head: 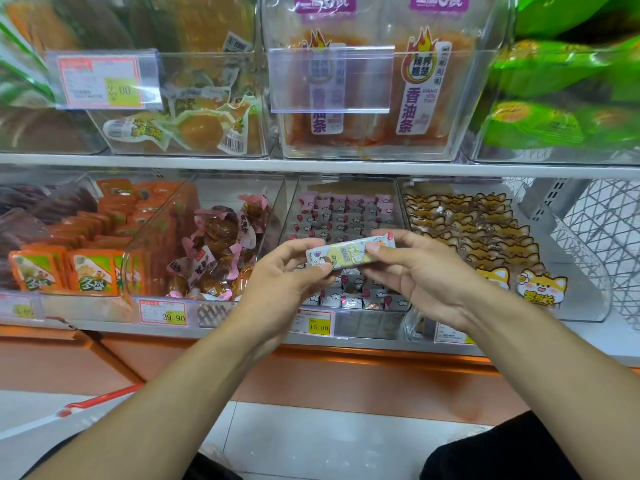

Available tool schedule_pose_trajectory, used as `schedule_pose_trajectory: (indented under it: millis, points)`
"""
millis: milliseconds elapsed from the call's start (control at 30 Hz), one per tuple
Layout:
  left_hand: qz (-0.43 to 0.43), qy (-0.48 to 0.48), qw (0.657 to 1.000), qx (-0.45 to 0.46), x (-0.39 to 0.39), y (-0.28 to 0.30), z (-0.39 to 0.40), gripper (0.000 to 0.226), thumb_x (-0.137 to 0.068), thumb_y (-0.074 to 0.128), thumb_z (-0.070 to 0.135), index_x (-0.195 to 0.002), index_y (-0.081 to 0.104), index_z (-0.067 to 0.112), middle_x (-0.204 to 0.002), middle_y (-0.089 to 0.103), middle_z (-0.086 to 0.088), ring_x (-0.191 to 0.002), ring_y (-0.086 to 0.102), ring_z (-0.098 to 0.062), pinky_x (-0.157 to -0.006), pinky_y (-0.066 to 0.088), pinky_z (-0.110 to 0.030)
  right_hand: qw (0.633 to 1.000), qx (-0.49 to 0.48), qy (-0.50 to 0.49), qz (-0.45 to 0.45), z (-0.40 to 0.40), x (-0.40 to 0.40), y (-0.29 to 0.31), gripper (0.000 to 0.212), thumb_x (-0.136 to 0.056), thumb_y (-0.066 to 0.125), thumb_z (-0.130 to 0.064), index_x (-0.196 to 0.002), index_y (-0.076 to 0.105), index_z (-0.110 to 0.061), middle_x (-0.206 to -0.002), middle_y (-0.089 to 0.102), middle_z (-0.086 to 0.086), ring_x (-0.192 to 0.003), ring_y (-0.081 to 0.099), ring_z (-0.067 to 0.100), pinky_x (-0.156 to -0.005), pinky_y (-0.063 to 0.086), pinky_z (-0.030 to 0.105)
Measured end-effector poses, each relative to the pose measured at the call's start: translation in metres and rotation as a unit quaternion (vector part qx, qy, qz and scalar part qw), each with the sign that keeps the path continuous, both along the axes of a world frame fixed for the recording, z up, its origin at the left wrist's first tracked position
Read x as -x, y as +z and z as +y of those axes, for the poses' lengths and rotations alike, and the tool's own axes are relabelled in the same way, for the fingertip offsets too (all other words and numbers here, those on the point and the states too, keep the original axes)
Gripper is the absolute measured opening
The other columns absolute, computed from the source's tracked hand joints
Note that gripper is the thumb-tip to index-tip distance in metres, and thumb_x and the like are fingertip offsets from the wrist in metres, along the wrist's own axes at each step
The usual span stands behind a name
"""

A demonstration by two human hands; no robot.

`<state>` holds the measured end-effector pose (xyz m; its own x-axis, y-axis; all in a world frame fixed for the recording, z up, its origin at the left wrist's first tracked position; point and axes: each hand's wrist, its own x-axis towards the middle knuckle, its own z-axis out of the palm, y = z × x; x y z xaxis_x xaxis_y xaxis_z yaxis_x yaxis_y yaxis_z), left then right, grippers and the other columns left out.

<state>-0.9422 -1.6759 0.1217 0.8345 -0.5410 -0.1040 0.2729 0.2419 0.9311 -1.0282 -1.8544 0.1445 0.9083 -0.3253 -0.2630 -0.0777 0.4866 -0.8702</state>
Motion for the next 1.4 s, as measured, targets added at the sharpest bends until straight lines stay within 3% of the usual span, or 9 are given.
schedule_pose_trajectory:
  millis: [267,367,500,633,867,967,1033,1133,1400]
  points:
    - [-0.031,0.053,0.997,-0.039,0.000,0.000,-0.003,0.026,-0.090,0.069,-0.003,-0.113,0.064,0.007,-0.091,0.078,-0.009,-0.079,0.074,-0.015,-0.067,0.058,-0.020,0.980,0.143,-0.135,-0.034,-0.016,-0.004,0.005,0.024,-0.090,0.071,-0.005,-0.112,0.063,0.001,-0.104,0.077,0.012,-0.100,0.075,0.026,-0.085,0.062,0.035]
    - [-0.197,0.059,0.966,-0.159,-0.001,-0.005,-0.002,0.022,-0.089,0.073,0.006,-0.107,0.067,0.018,-0.085,0.076,0.004,-0.082,0.071,-0.004,-0.074,0.057,-0.019,0.860,0.467,-0.206,0.014,-0.038,0.002,0.009,0.017,-0.086,0.079,-0.022,-0.102,0.072,-0.021,-0.092,0.076,-0.004,-0.088,0.072,0.018,-0.078,0.058,0.032]
    - [-0.429,-0.011,0.846,-0.315,0.008,-0.016,-0.005,0.024,-0.097,0.065,0.022,-0.119,0.063,0.031,-0.120,0.066,0.019,-0.113,0.055,0.006,-0.096,0.039,-0.012,0.735,0.659,-0.152,0.056,-0.048,0.003,0.005,0.022,-0.086,0.079,-0.030,-0.104,0.072,-0.022,-0.088,0.071,-0.005,-0.082,0.063,0.018,-0.065,0.048,0.023]
    - [-0.518,-0.064,0.756,-0.395,0.011,-0.025,-0.008,0.045,-0.097,0.063,0.033,-0.140,0.052,0.028,-0.144,0.051,0.011,-0.133,0.036,-0.002,-0.101,0.014,-0.004,0.670,0.734,-0.065,0.088,-0.036,-0.006,-0.001,0.019,-0.089,0.074,-0.017,-0.106,0.069,-0.024,-0.095,0.068,-0.001,-0.072,0.059,0.009,-0.063,0.046,0.026]
    - [-0.548,-0.087,0.721,-0.416,0.012,-0.032,-0.020,0.057,-0.096,0.060,0.051,-0.145,0.048,0.024,-0.149,0.047,0.006,-0.140,0.034,-0.012,-0.104,0.011,-0.011,0.482,0.843,0.043,0.234,-0.025,-0.032,-0.003,0.022,-0.091,0.057,-0.007,-0.108,0.067,-0.016,-0.084,0.059,0.004,-0.080,0.058,0.028,-0.070,0.044,0.034]
    - [-0.562,-0.084,0.708,-0.419,0.012,-0.034,-0.026,0.059,-0.097,0.057,0.051,-0.148,0.045,0.023,-0.154,0.043,0.005,-0.145,0.029,-0.014,-0.115,0.009,-0.020,0.425,0.872,0.066,0.235,-0.024,-0.042,-0.011,0.023,-0.091,0.053,-0.005,-0.105,0.069,-0.013,-0.085,0.061,0.003,-0.114,0.059,0.029,-0.113,0.033,0.046]
    - [-0.568,-0.086,0.702,-0.421,0.013,-0.035,-0.030,0.060,-0.098,0.054,0.051,-0.150,0.042,0.024,-0.157,0.039,0.004,-0.149,0.022,-0.015,-0.122,0.008,-0.032,0.416,0.883,0.046,0.211,-0.022,-0.050,-0.013,0.023,-0.093,0.052,-0.006,-0.107,0.068,-0.014,-0.091,0.057,0.001,-0.126,0.050,0.030,-0.119,0.022,0.043]
    - [-0.569,-0.092,0.696,-0.428,0.013,-0.037,-0.037,0.058,-0.100,0.049,0.052,-0.149,0.041,0.023,-0.160,0.035,0.004,-0.152,0.016,-0.017,-0.125,0.009,-0.043,0.433,0.878,0.046,0.200,-0.018,-0.064,-0.013,0.024,-0.096,0.055,-0.007,-0.114,0.067,-0.014,-0.118,0.064,0.006,-0.125,0.054,0.029,-0.108,0.038,0.039]
    - [-0.587,-0.114,0.648,-0.471,0.009,-0.039,-0.056,0.059,-0.097,0.048,0.059,-0.142,0.045,0.021,-0.151,0.045,0.002,-0.148,0.025,-0.022,-0.124,0.006,-0.049,0.473,0.851,0.078,0.216,-0.020,-0.074,-0.019,0.021,-0.096,0.057,-0.008,-0.115,0.066,-0.009,-0.113,0.069,0.012,-0.099,0.067,0.029,-0.076,0.047,0.032]
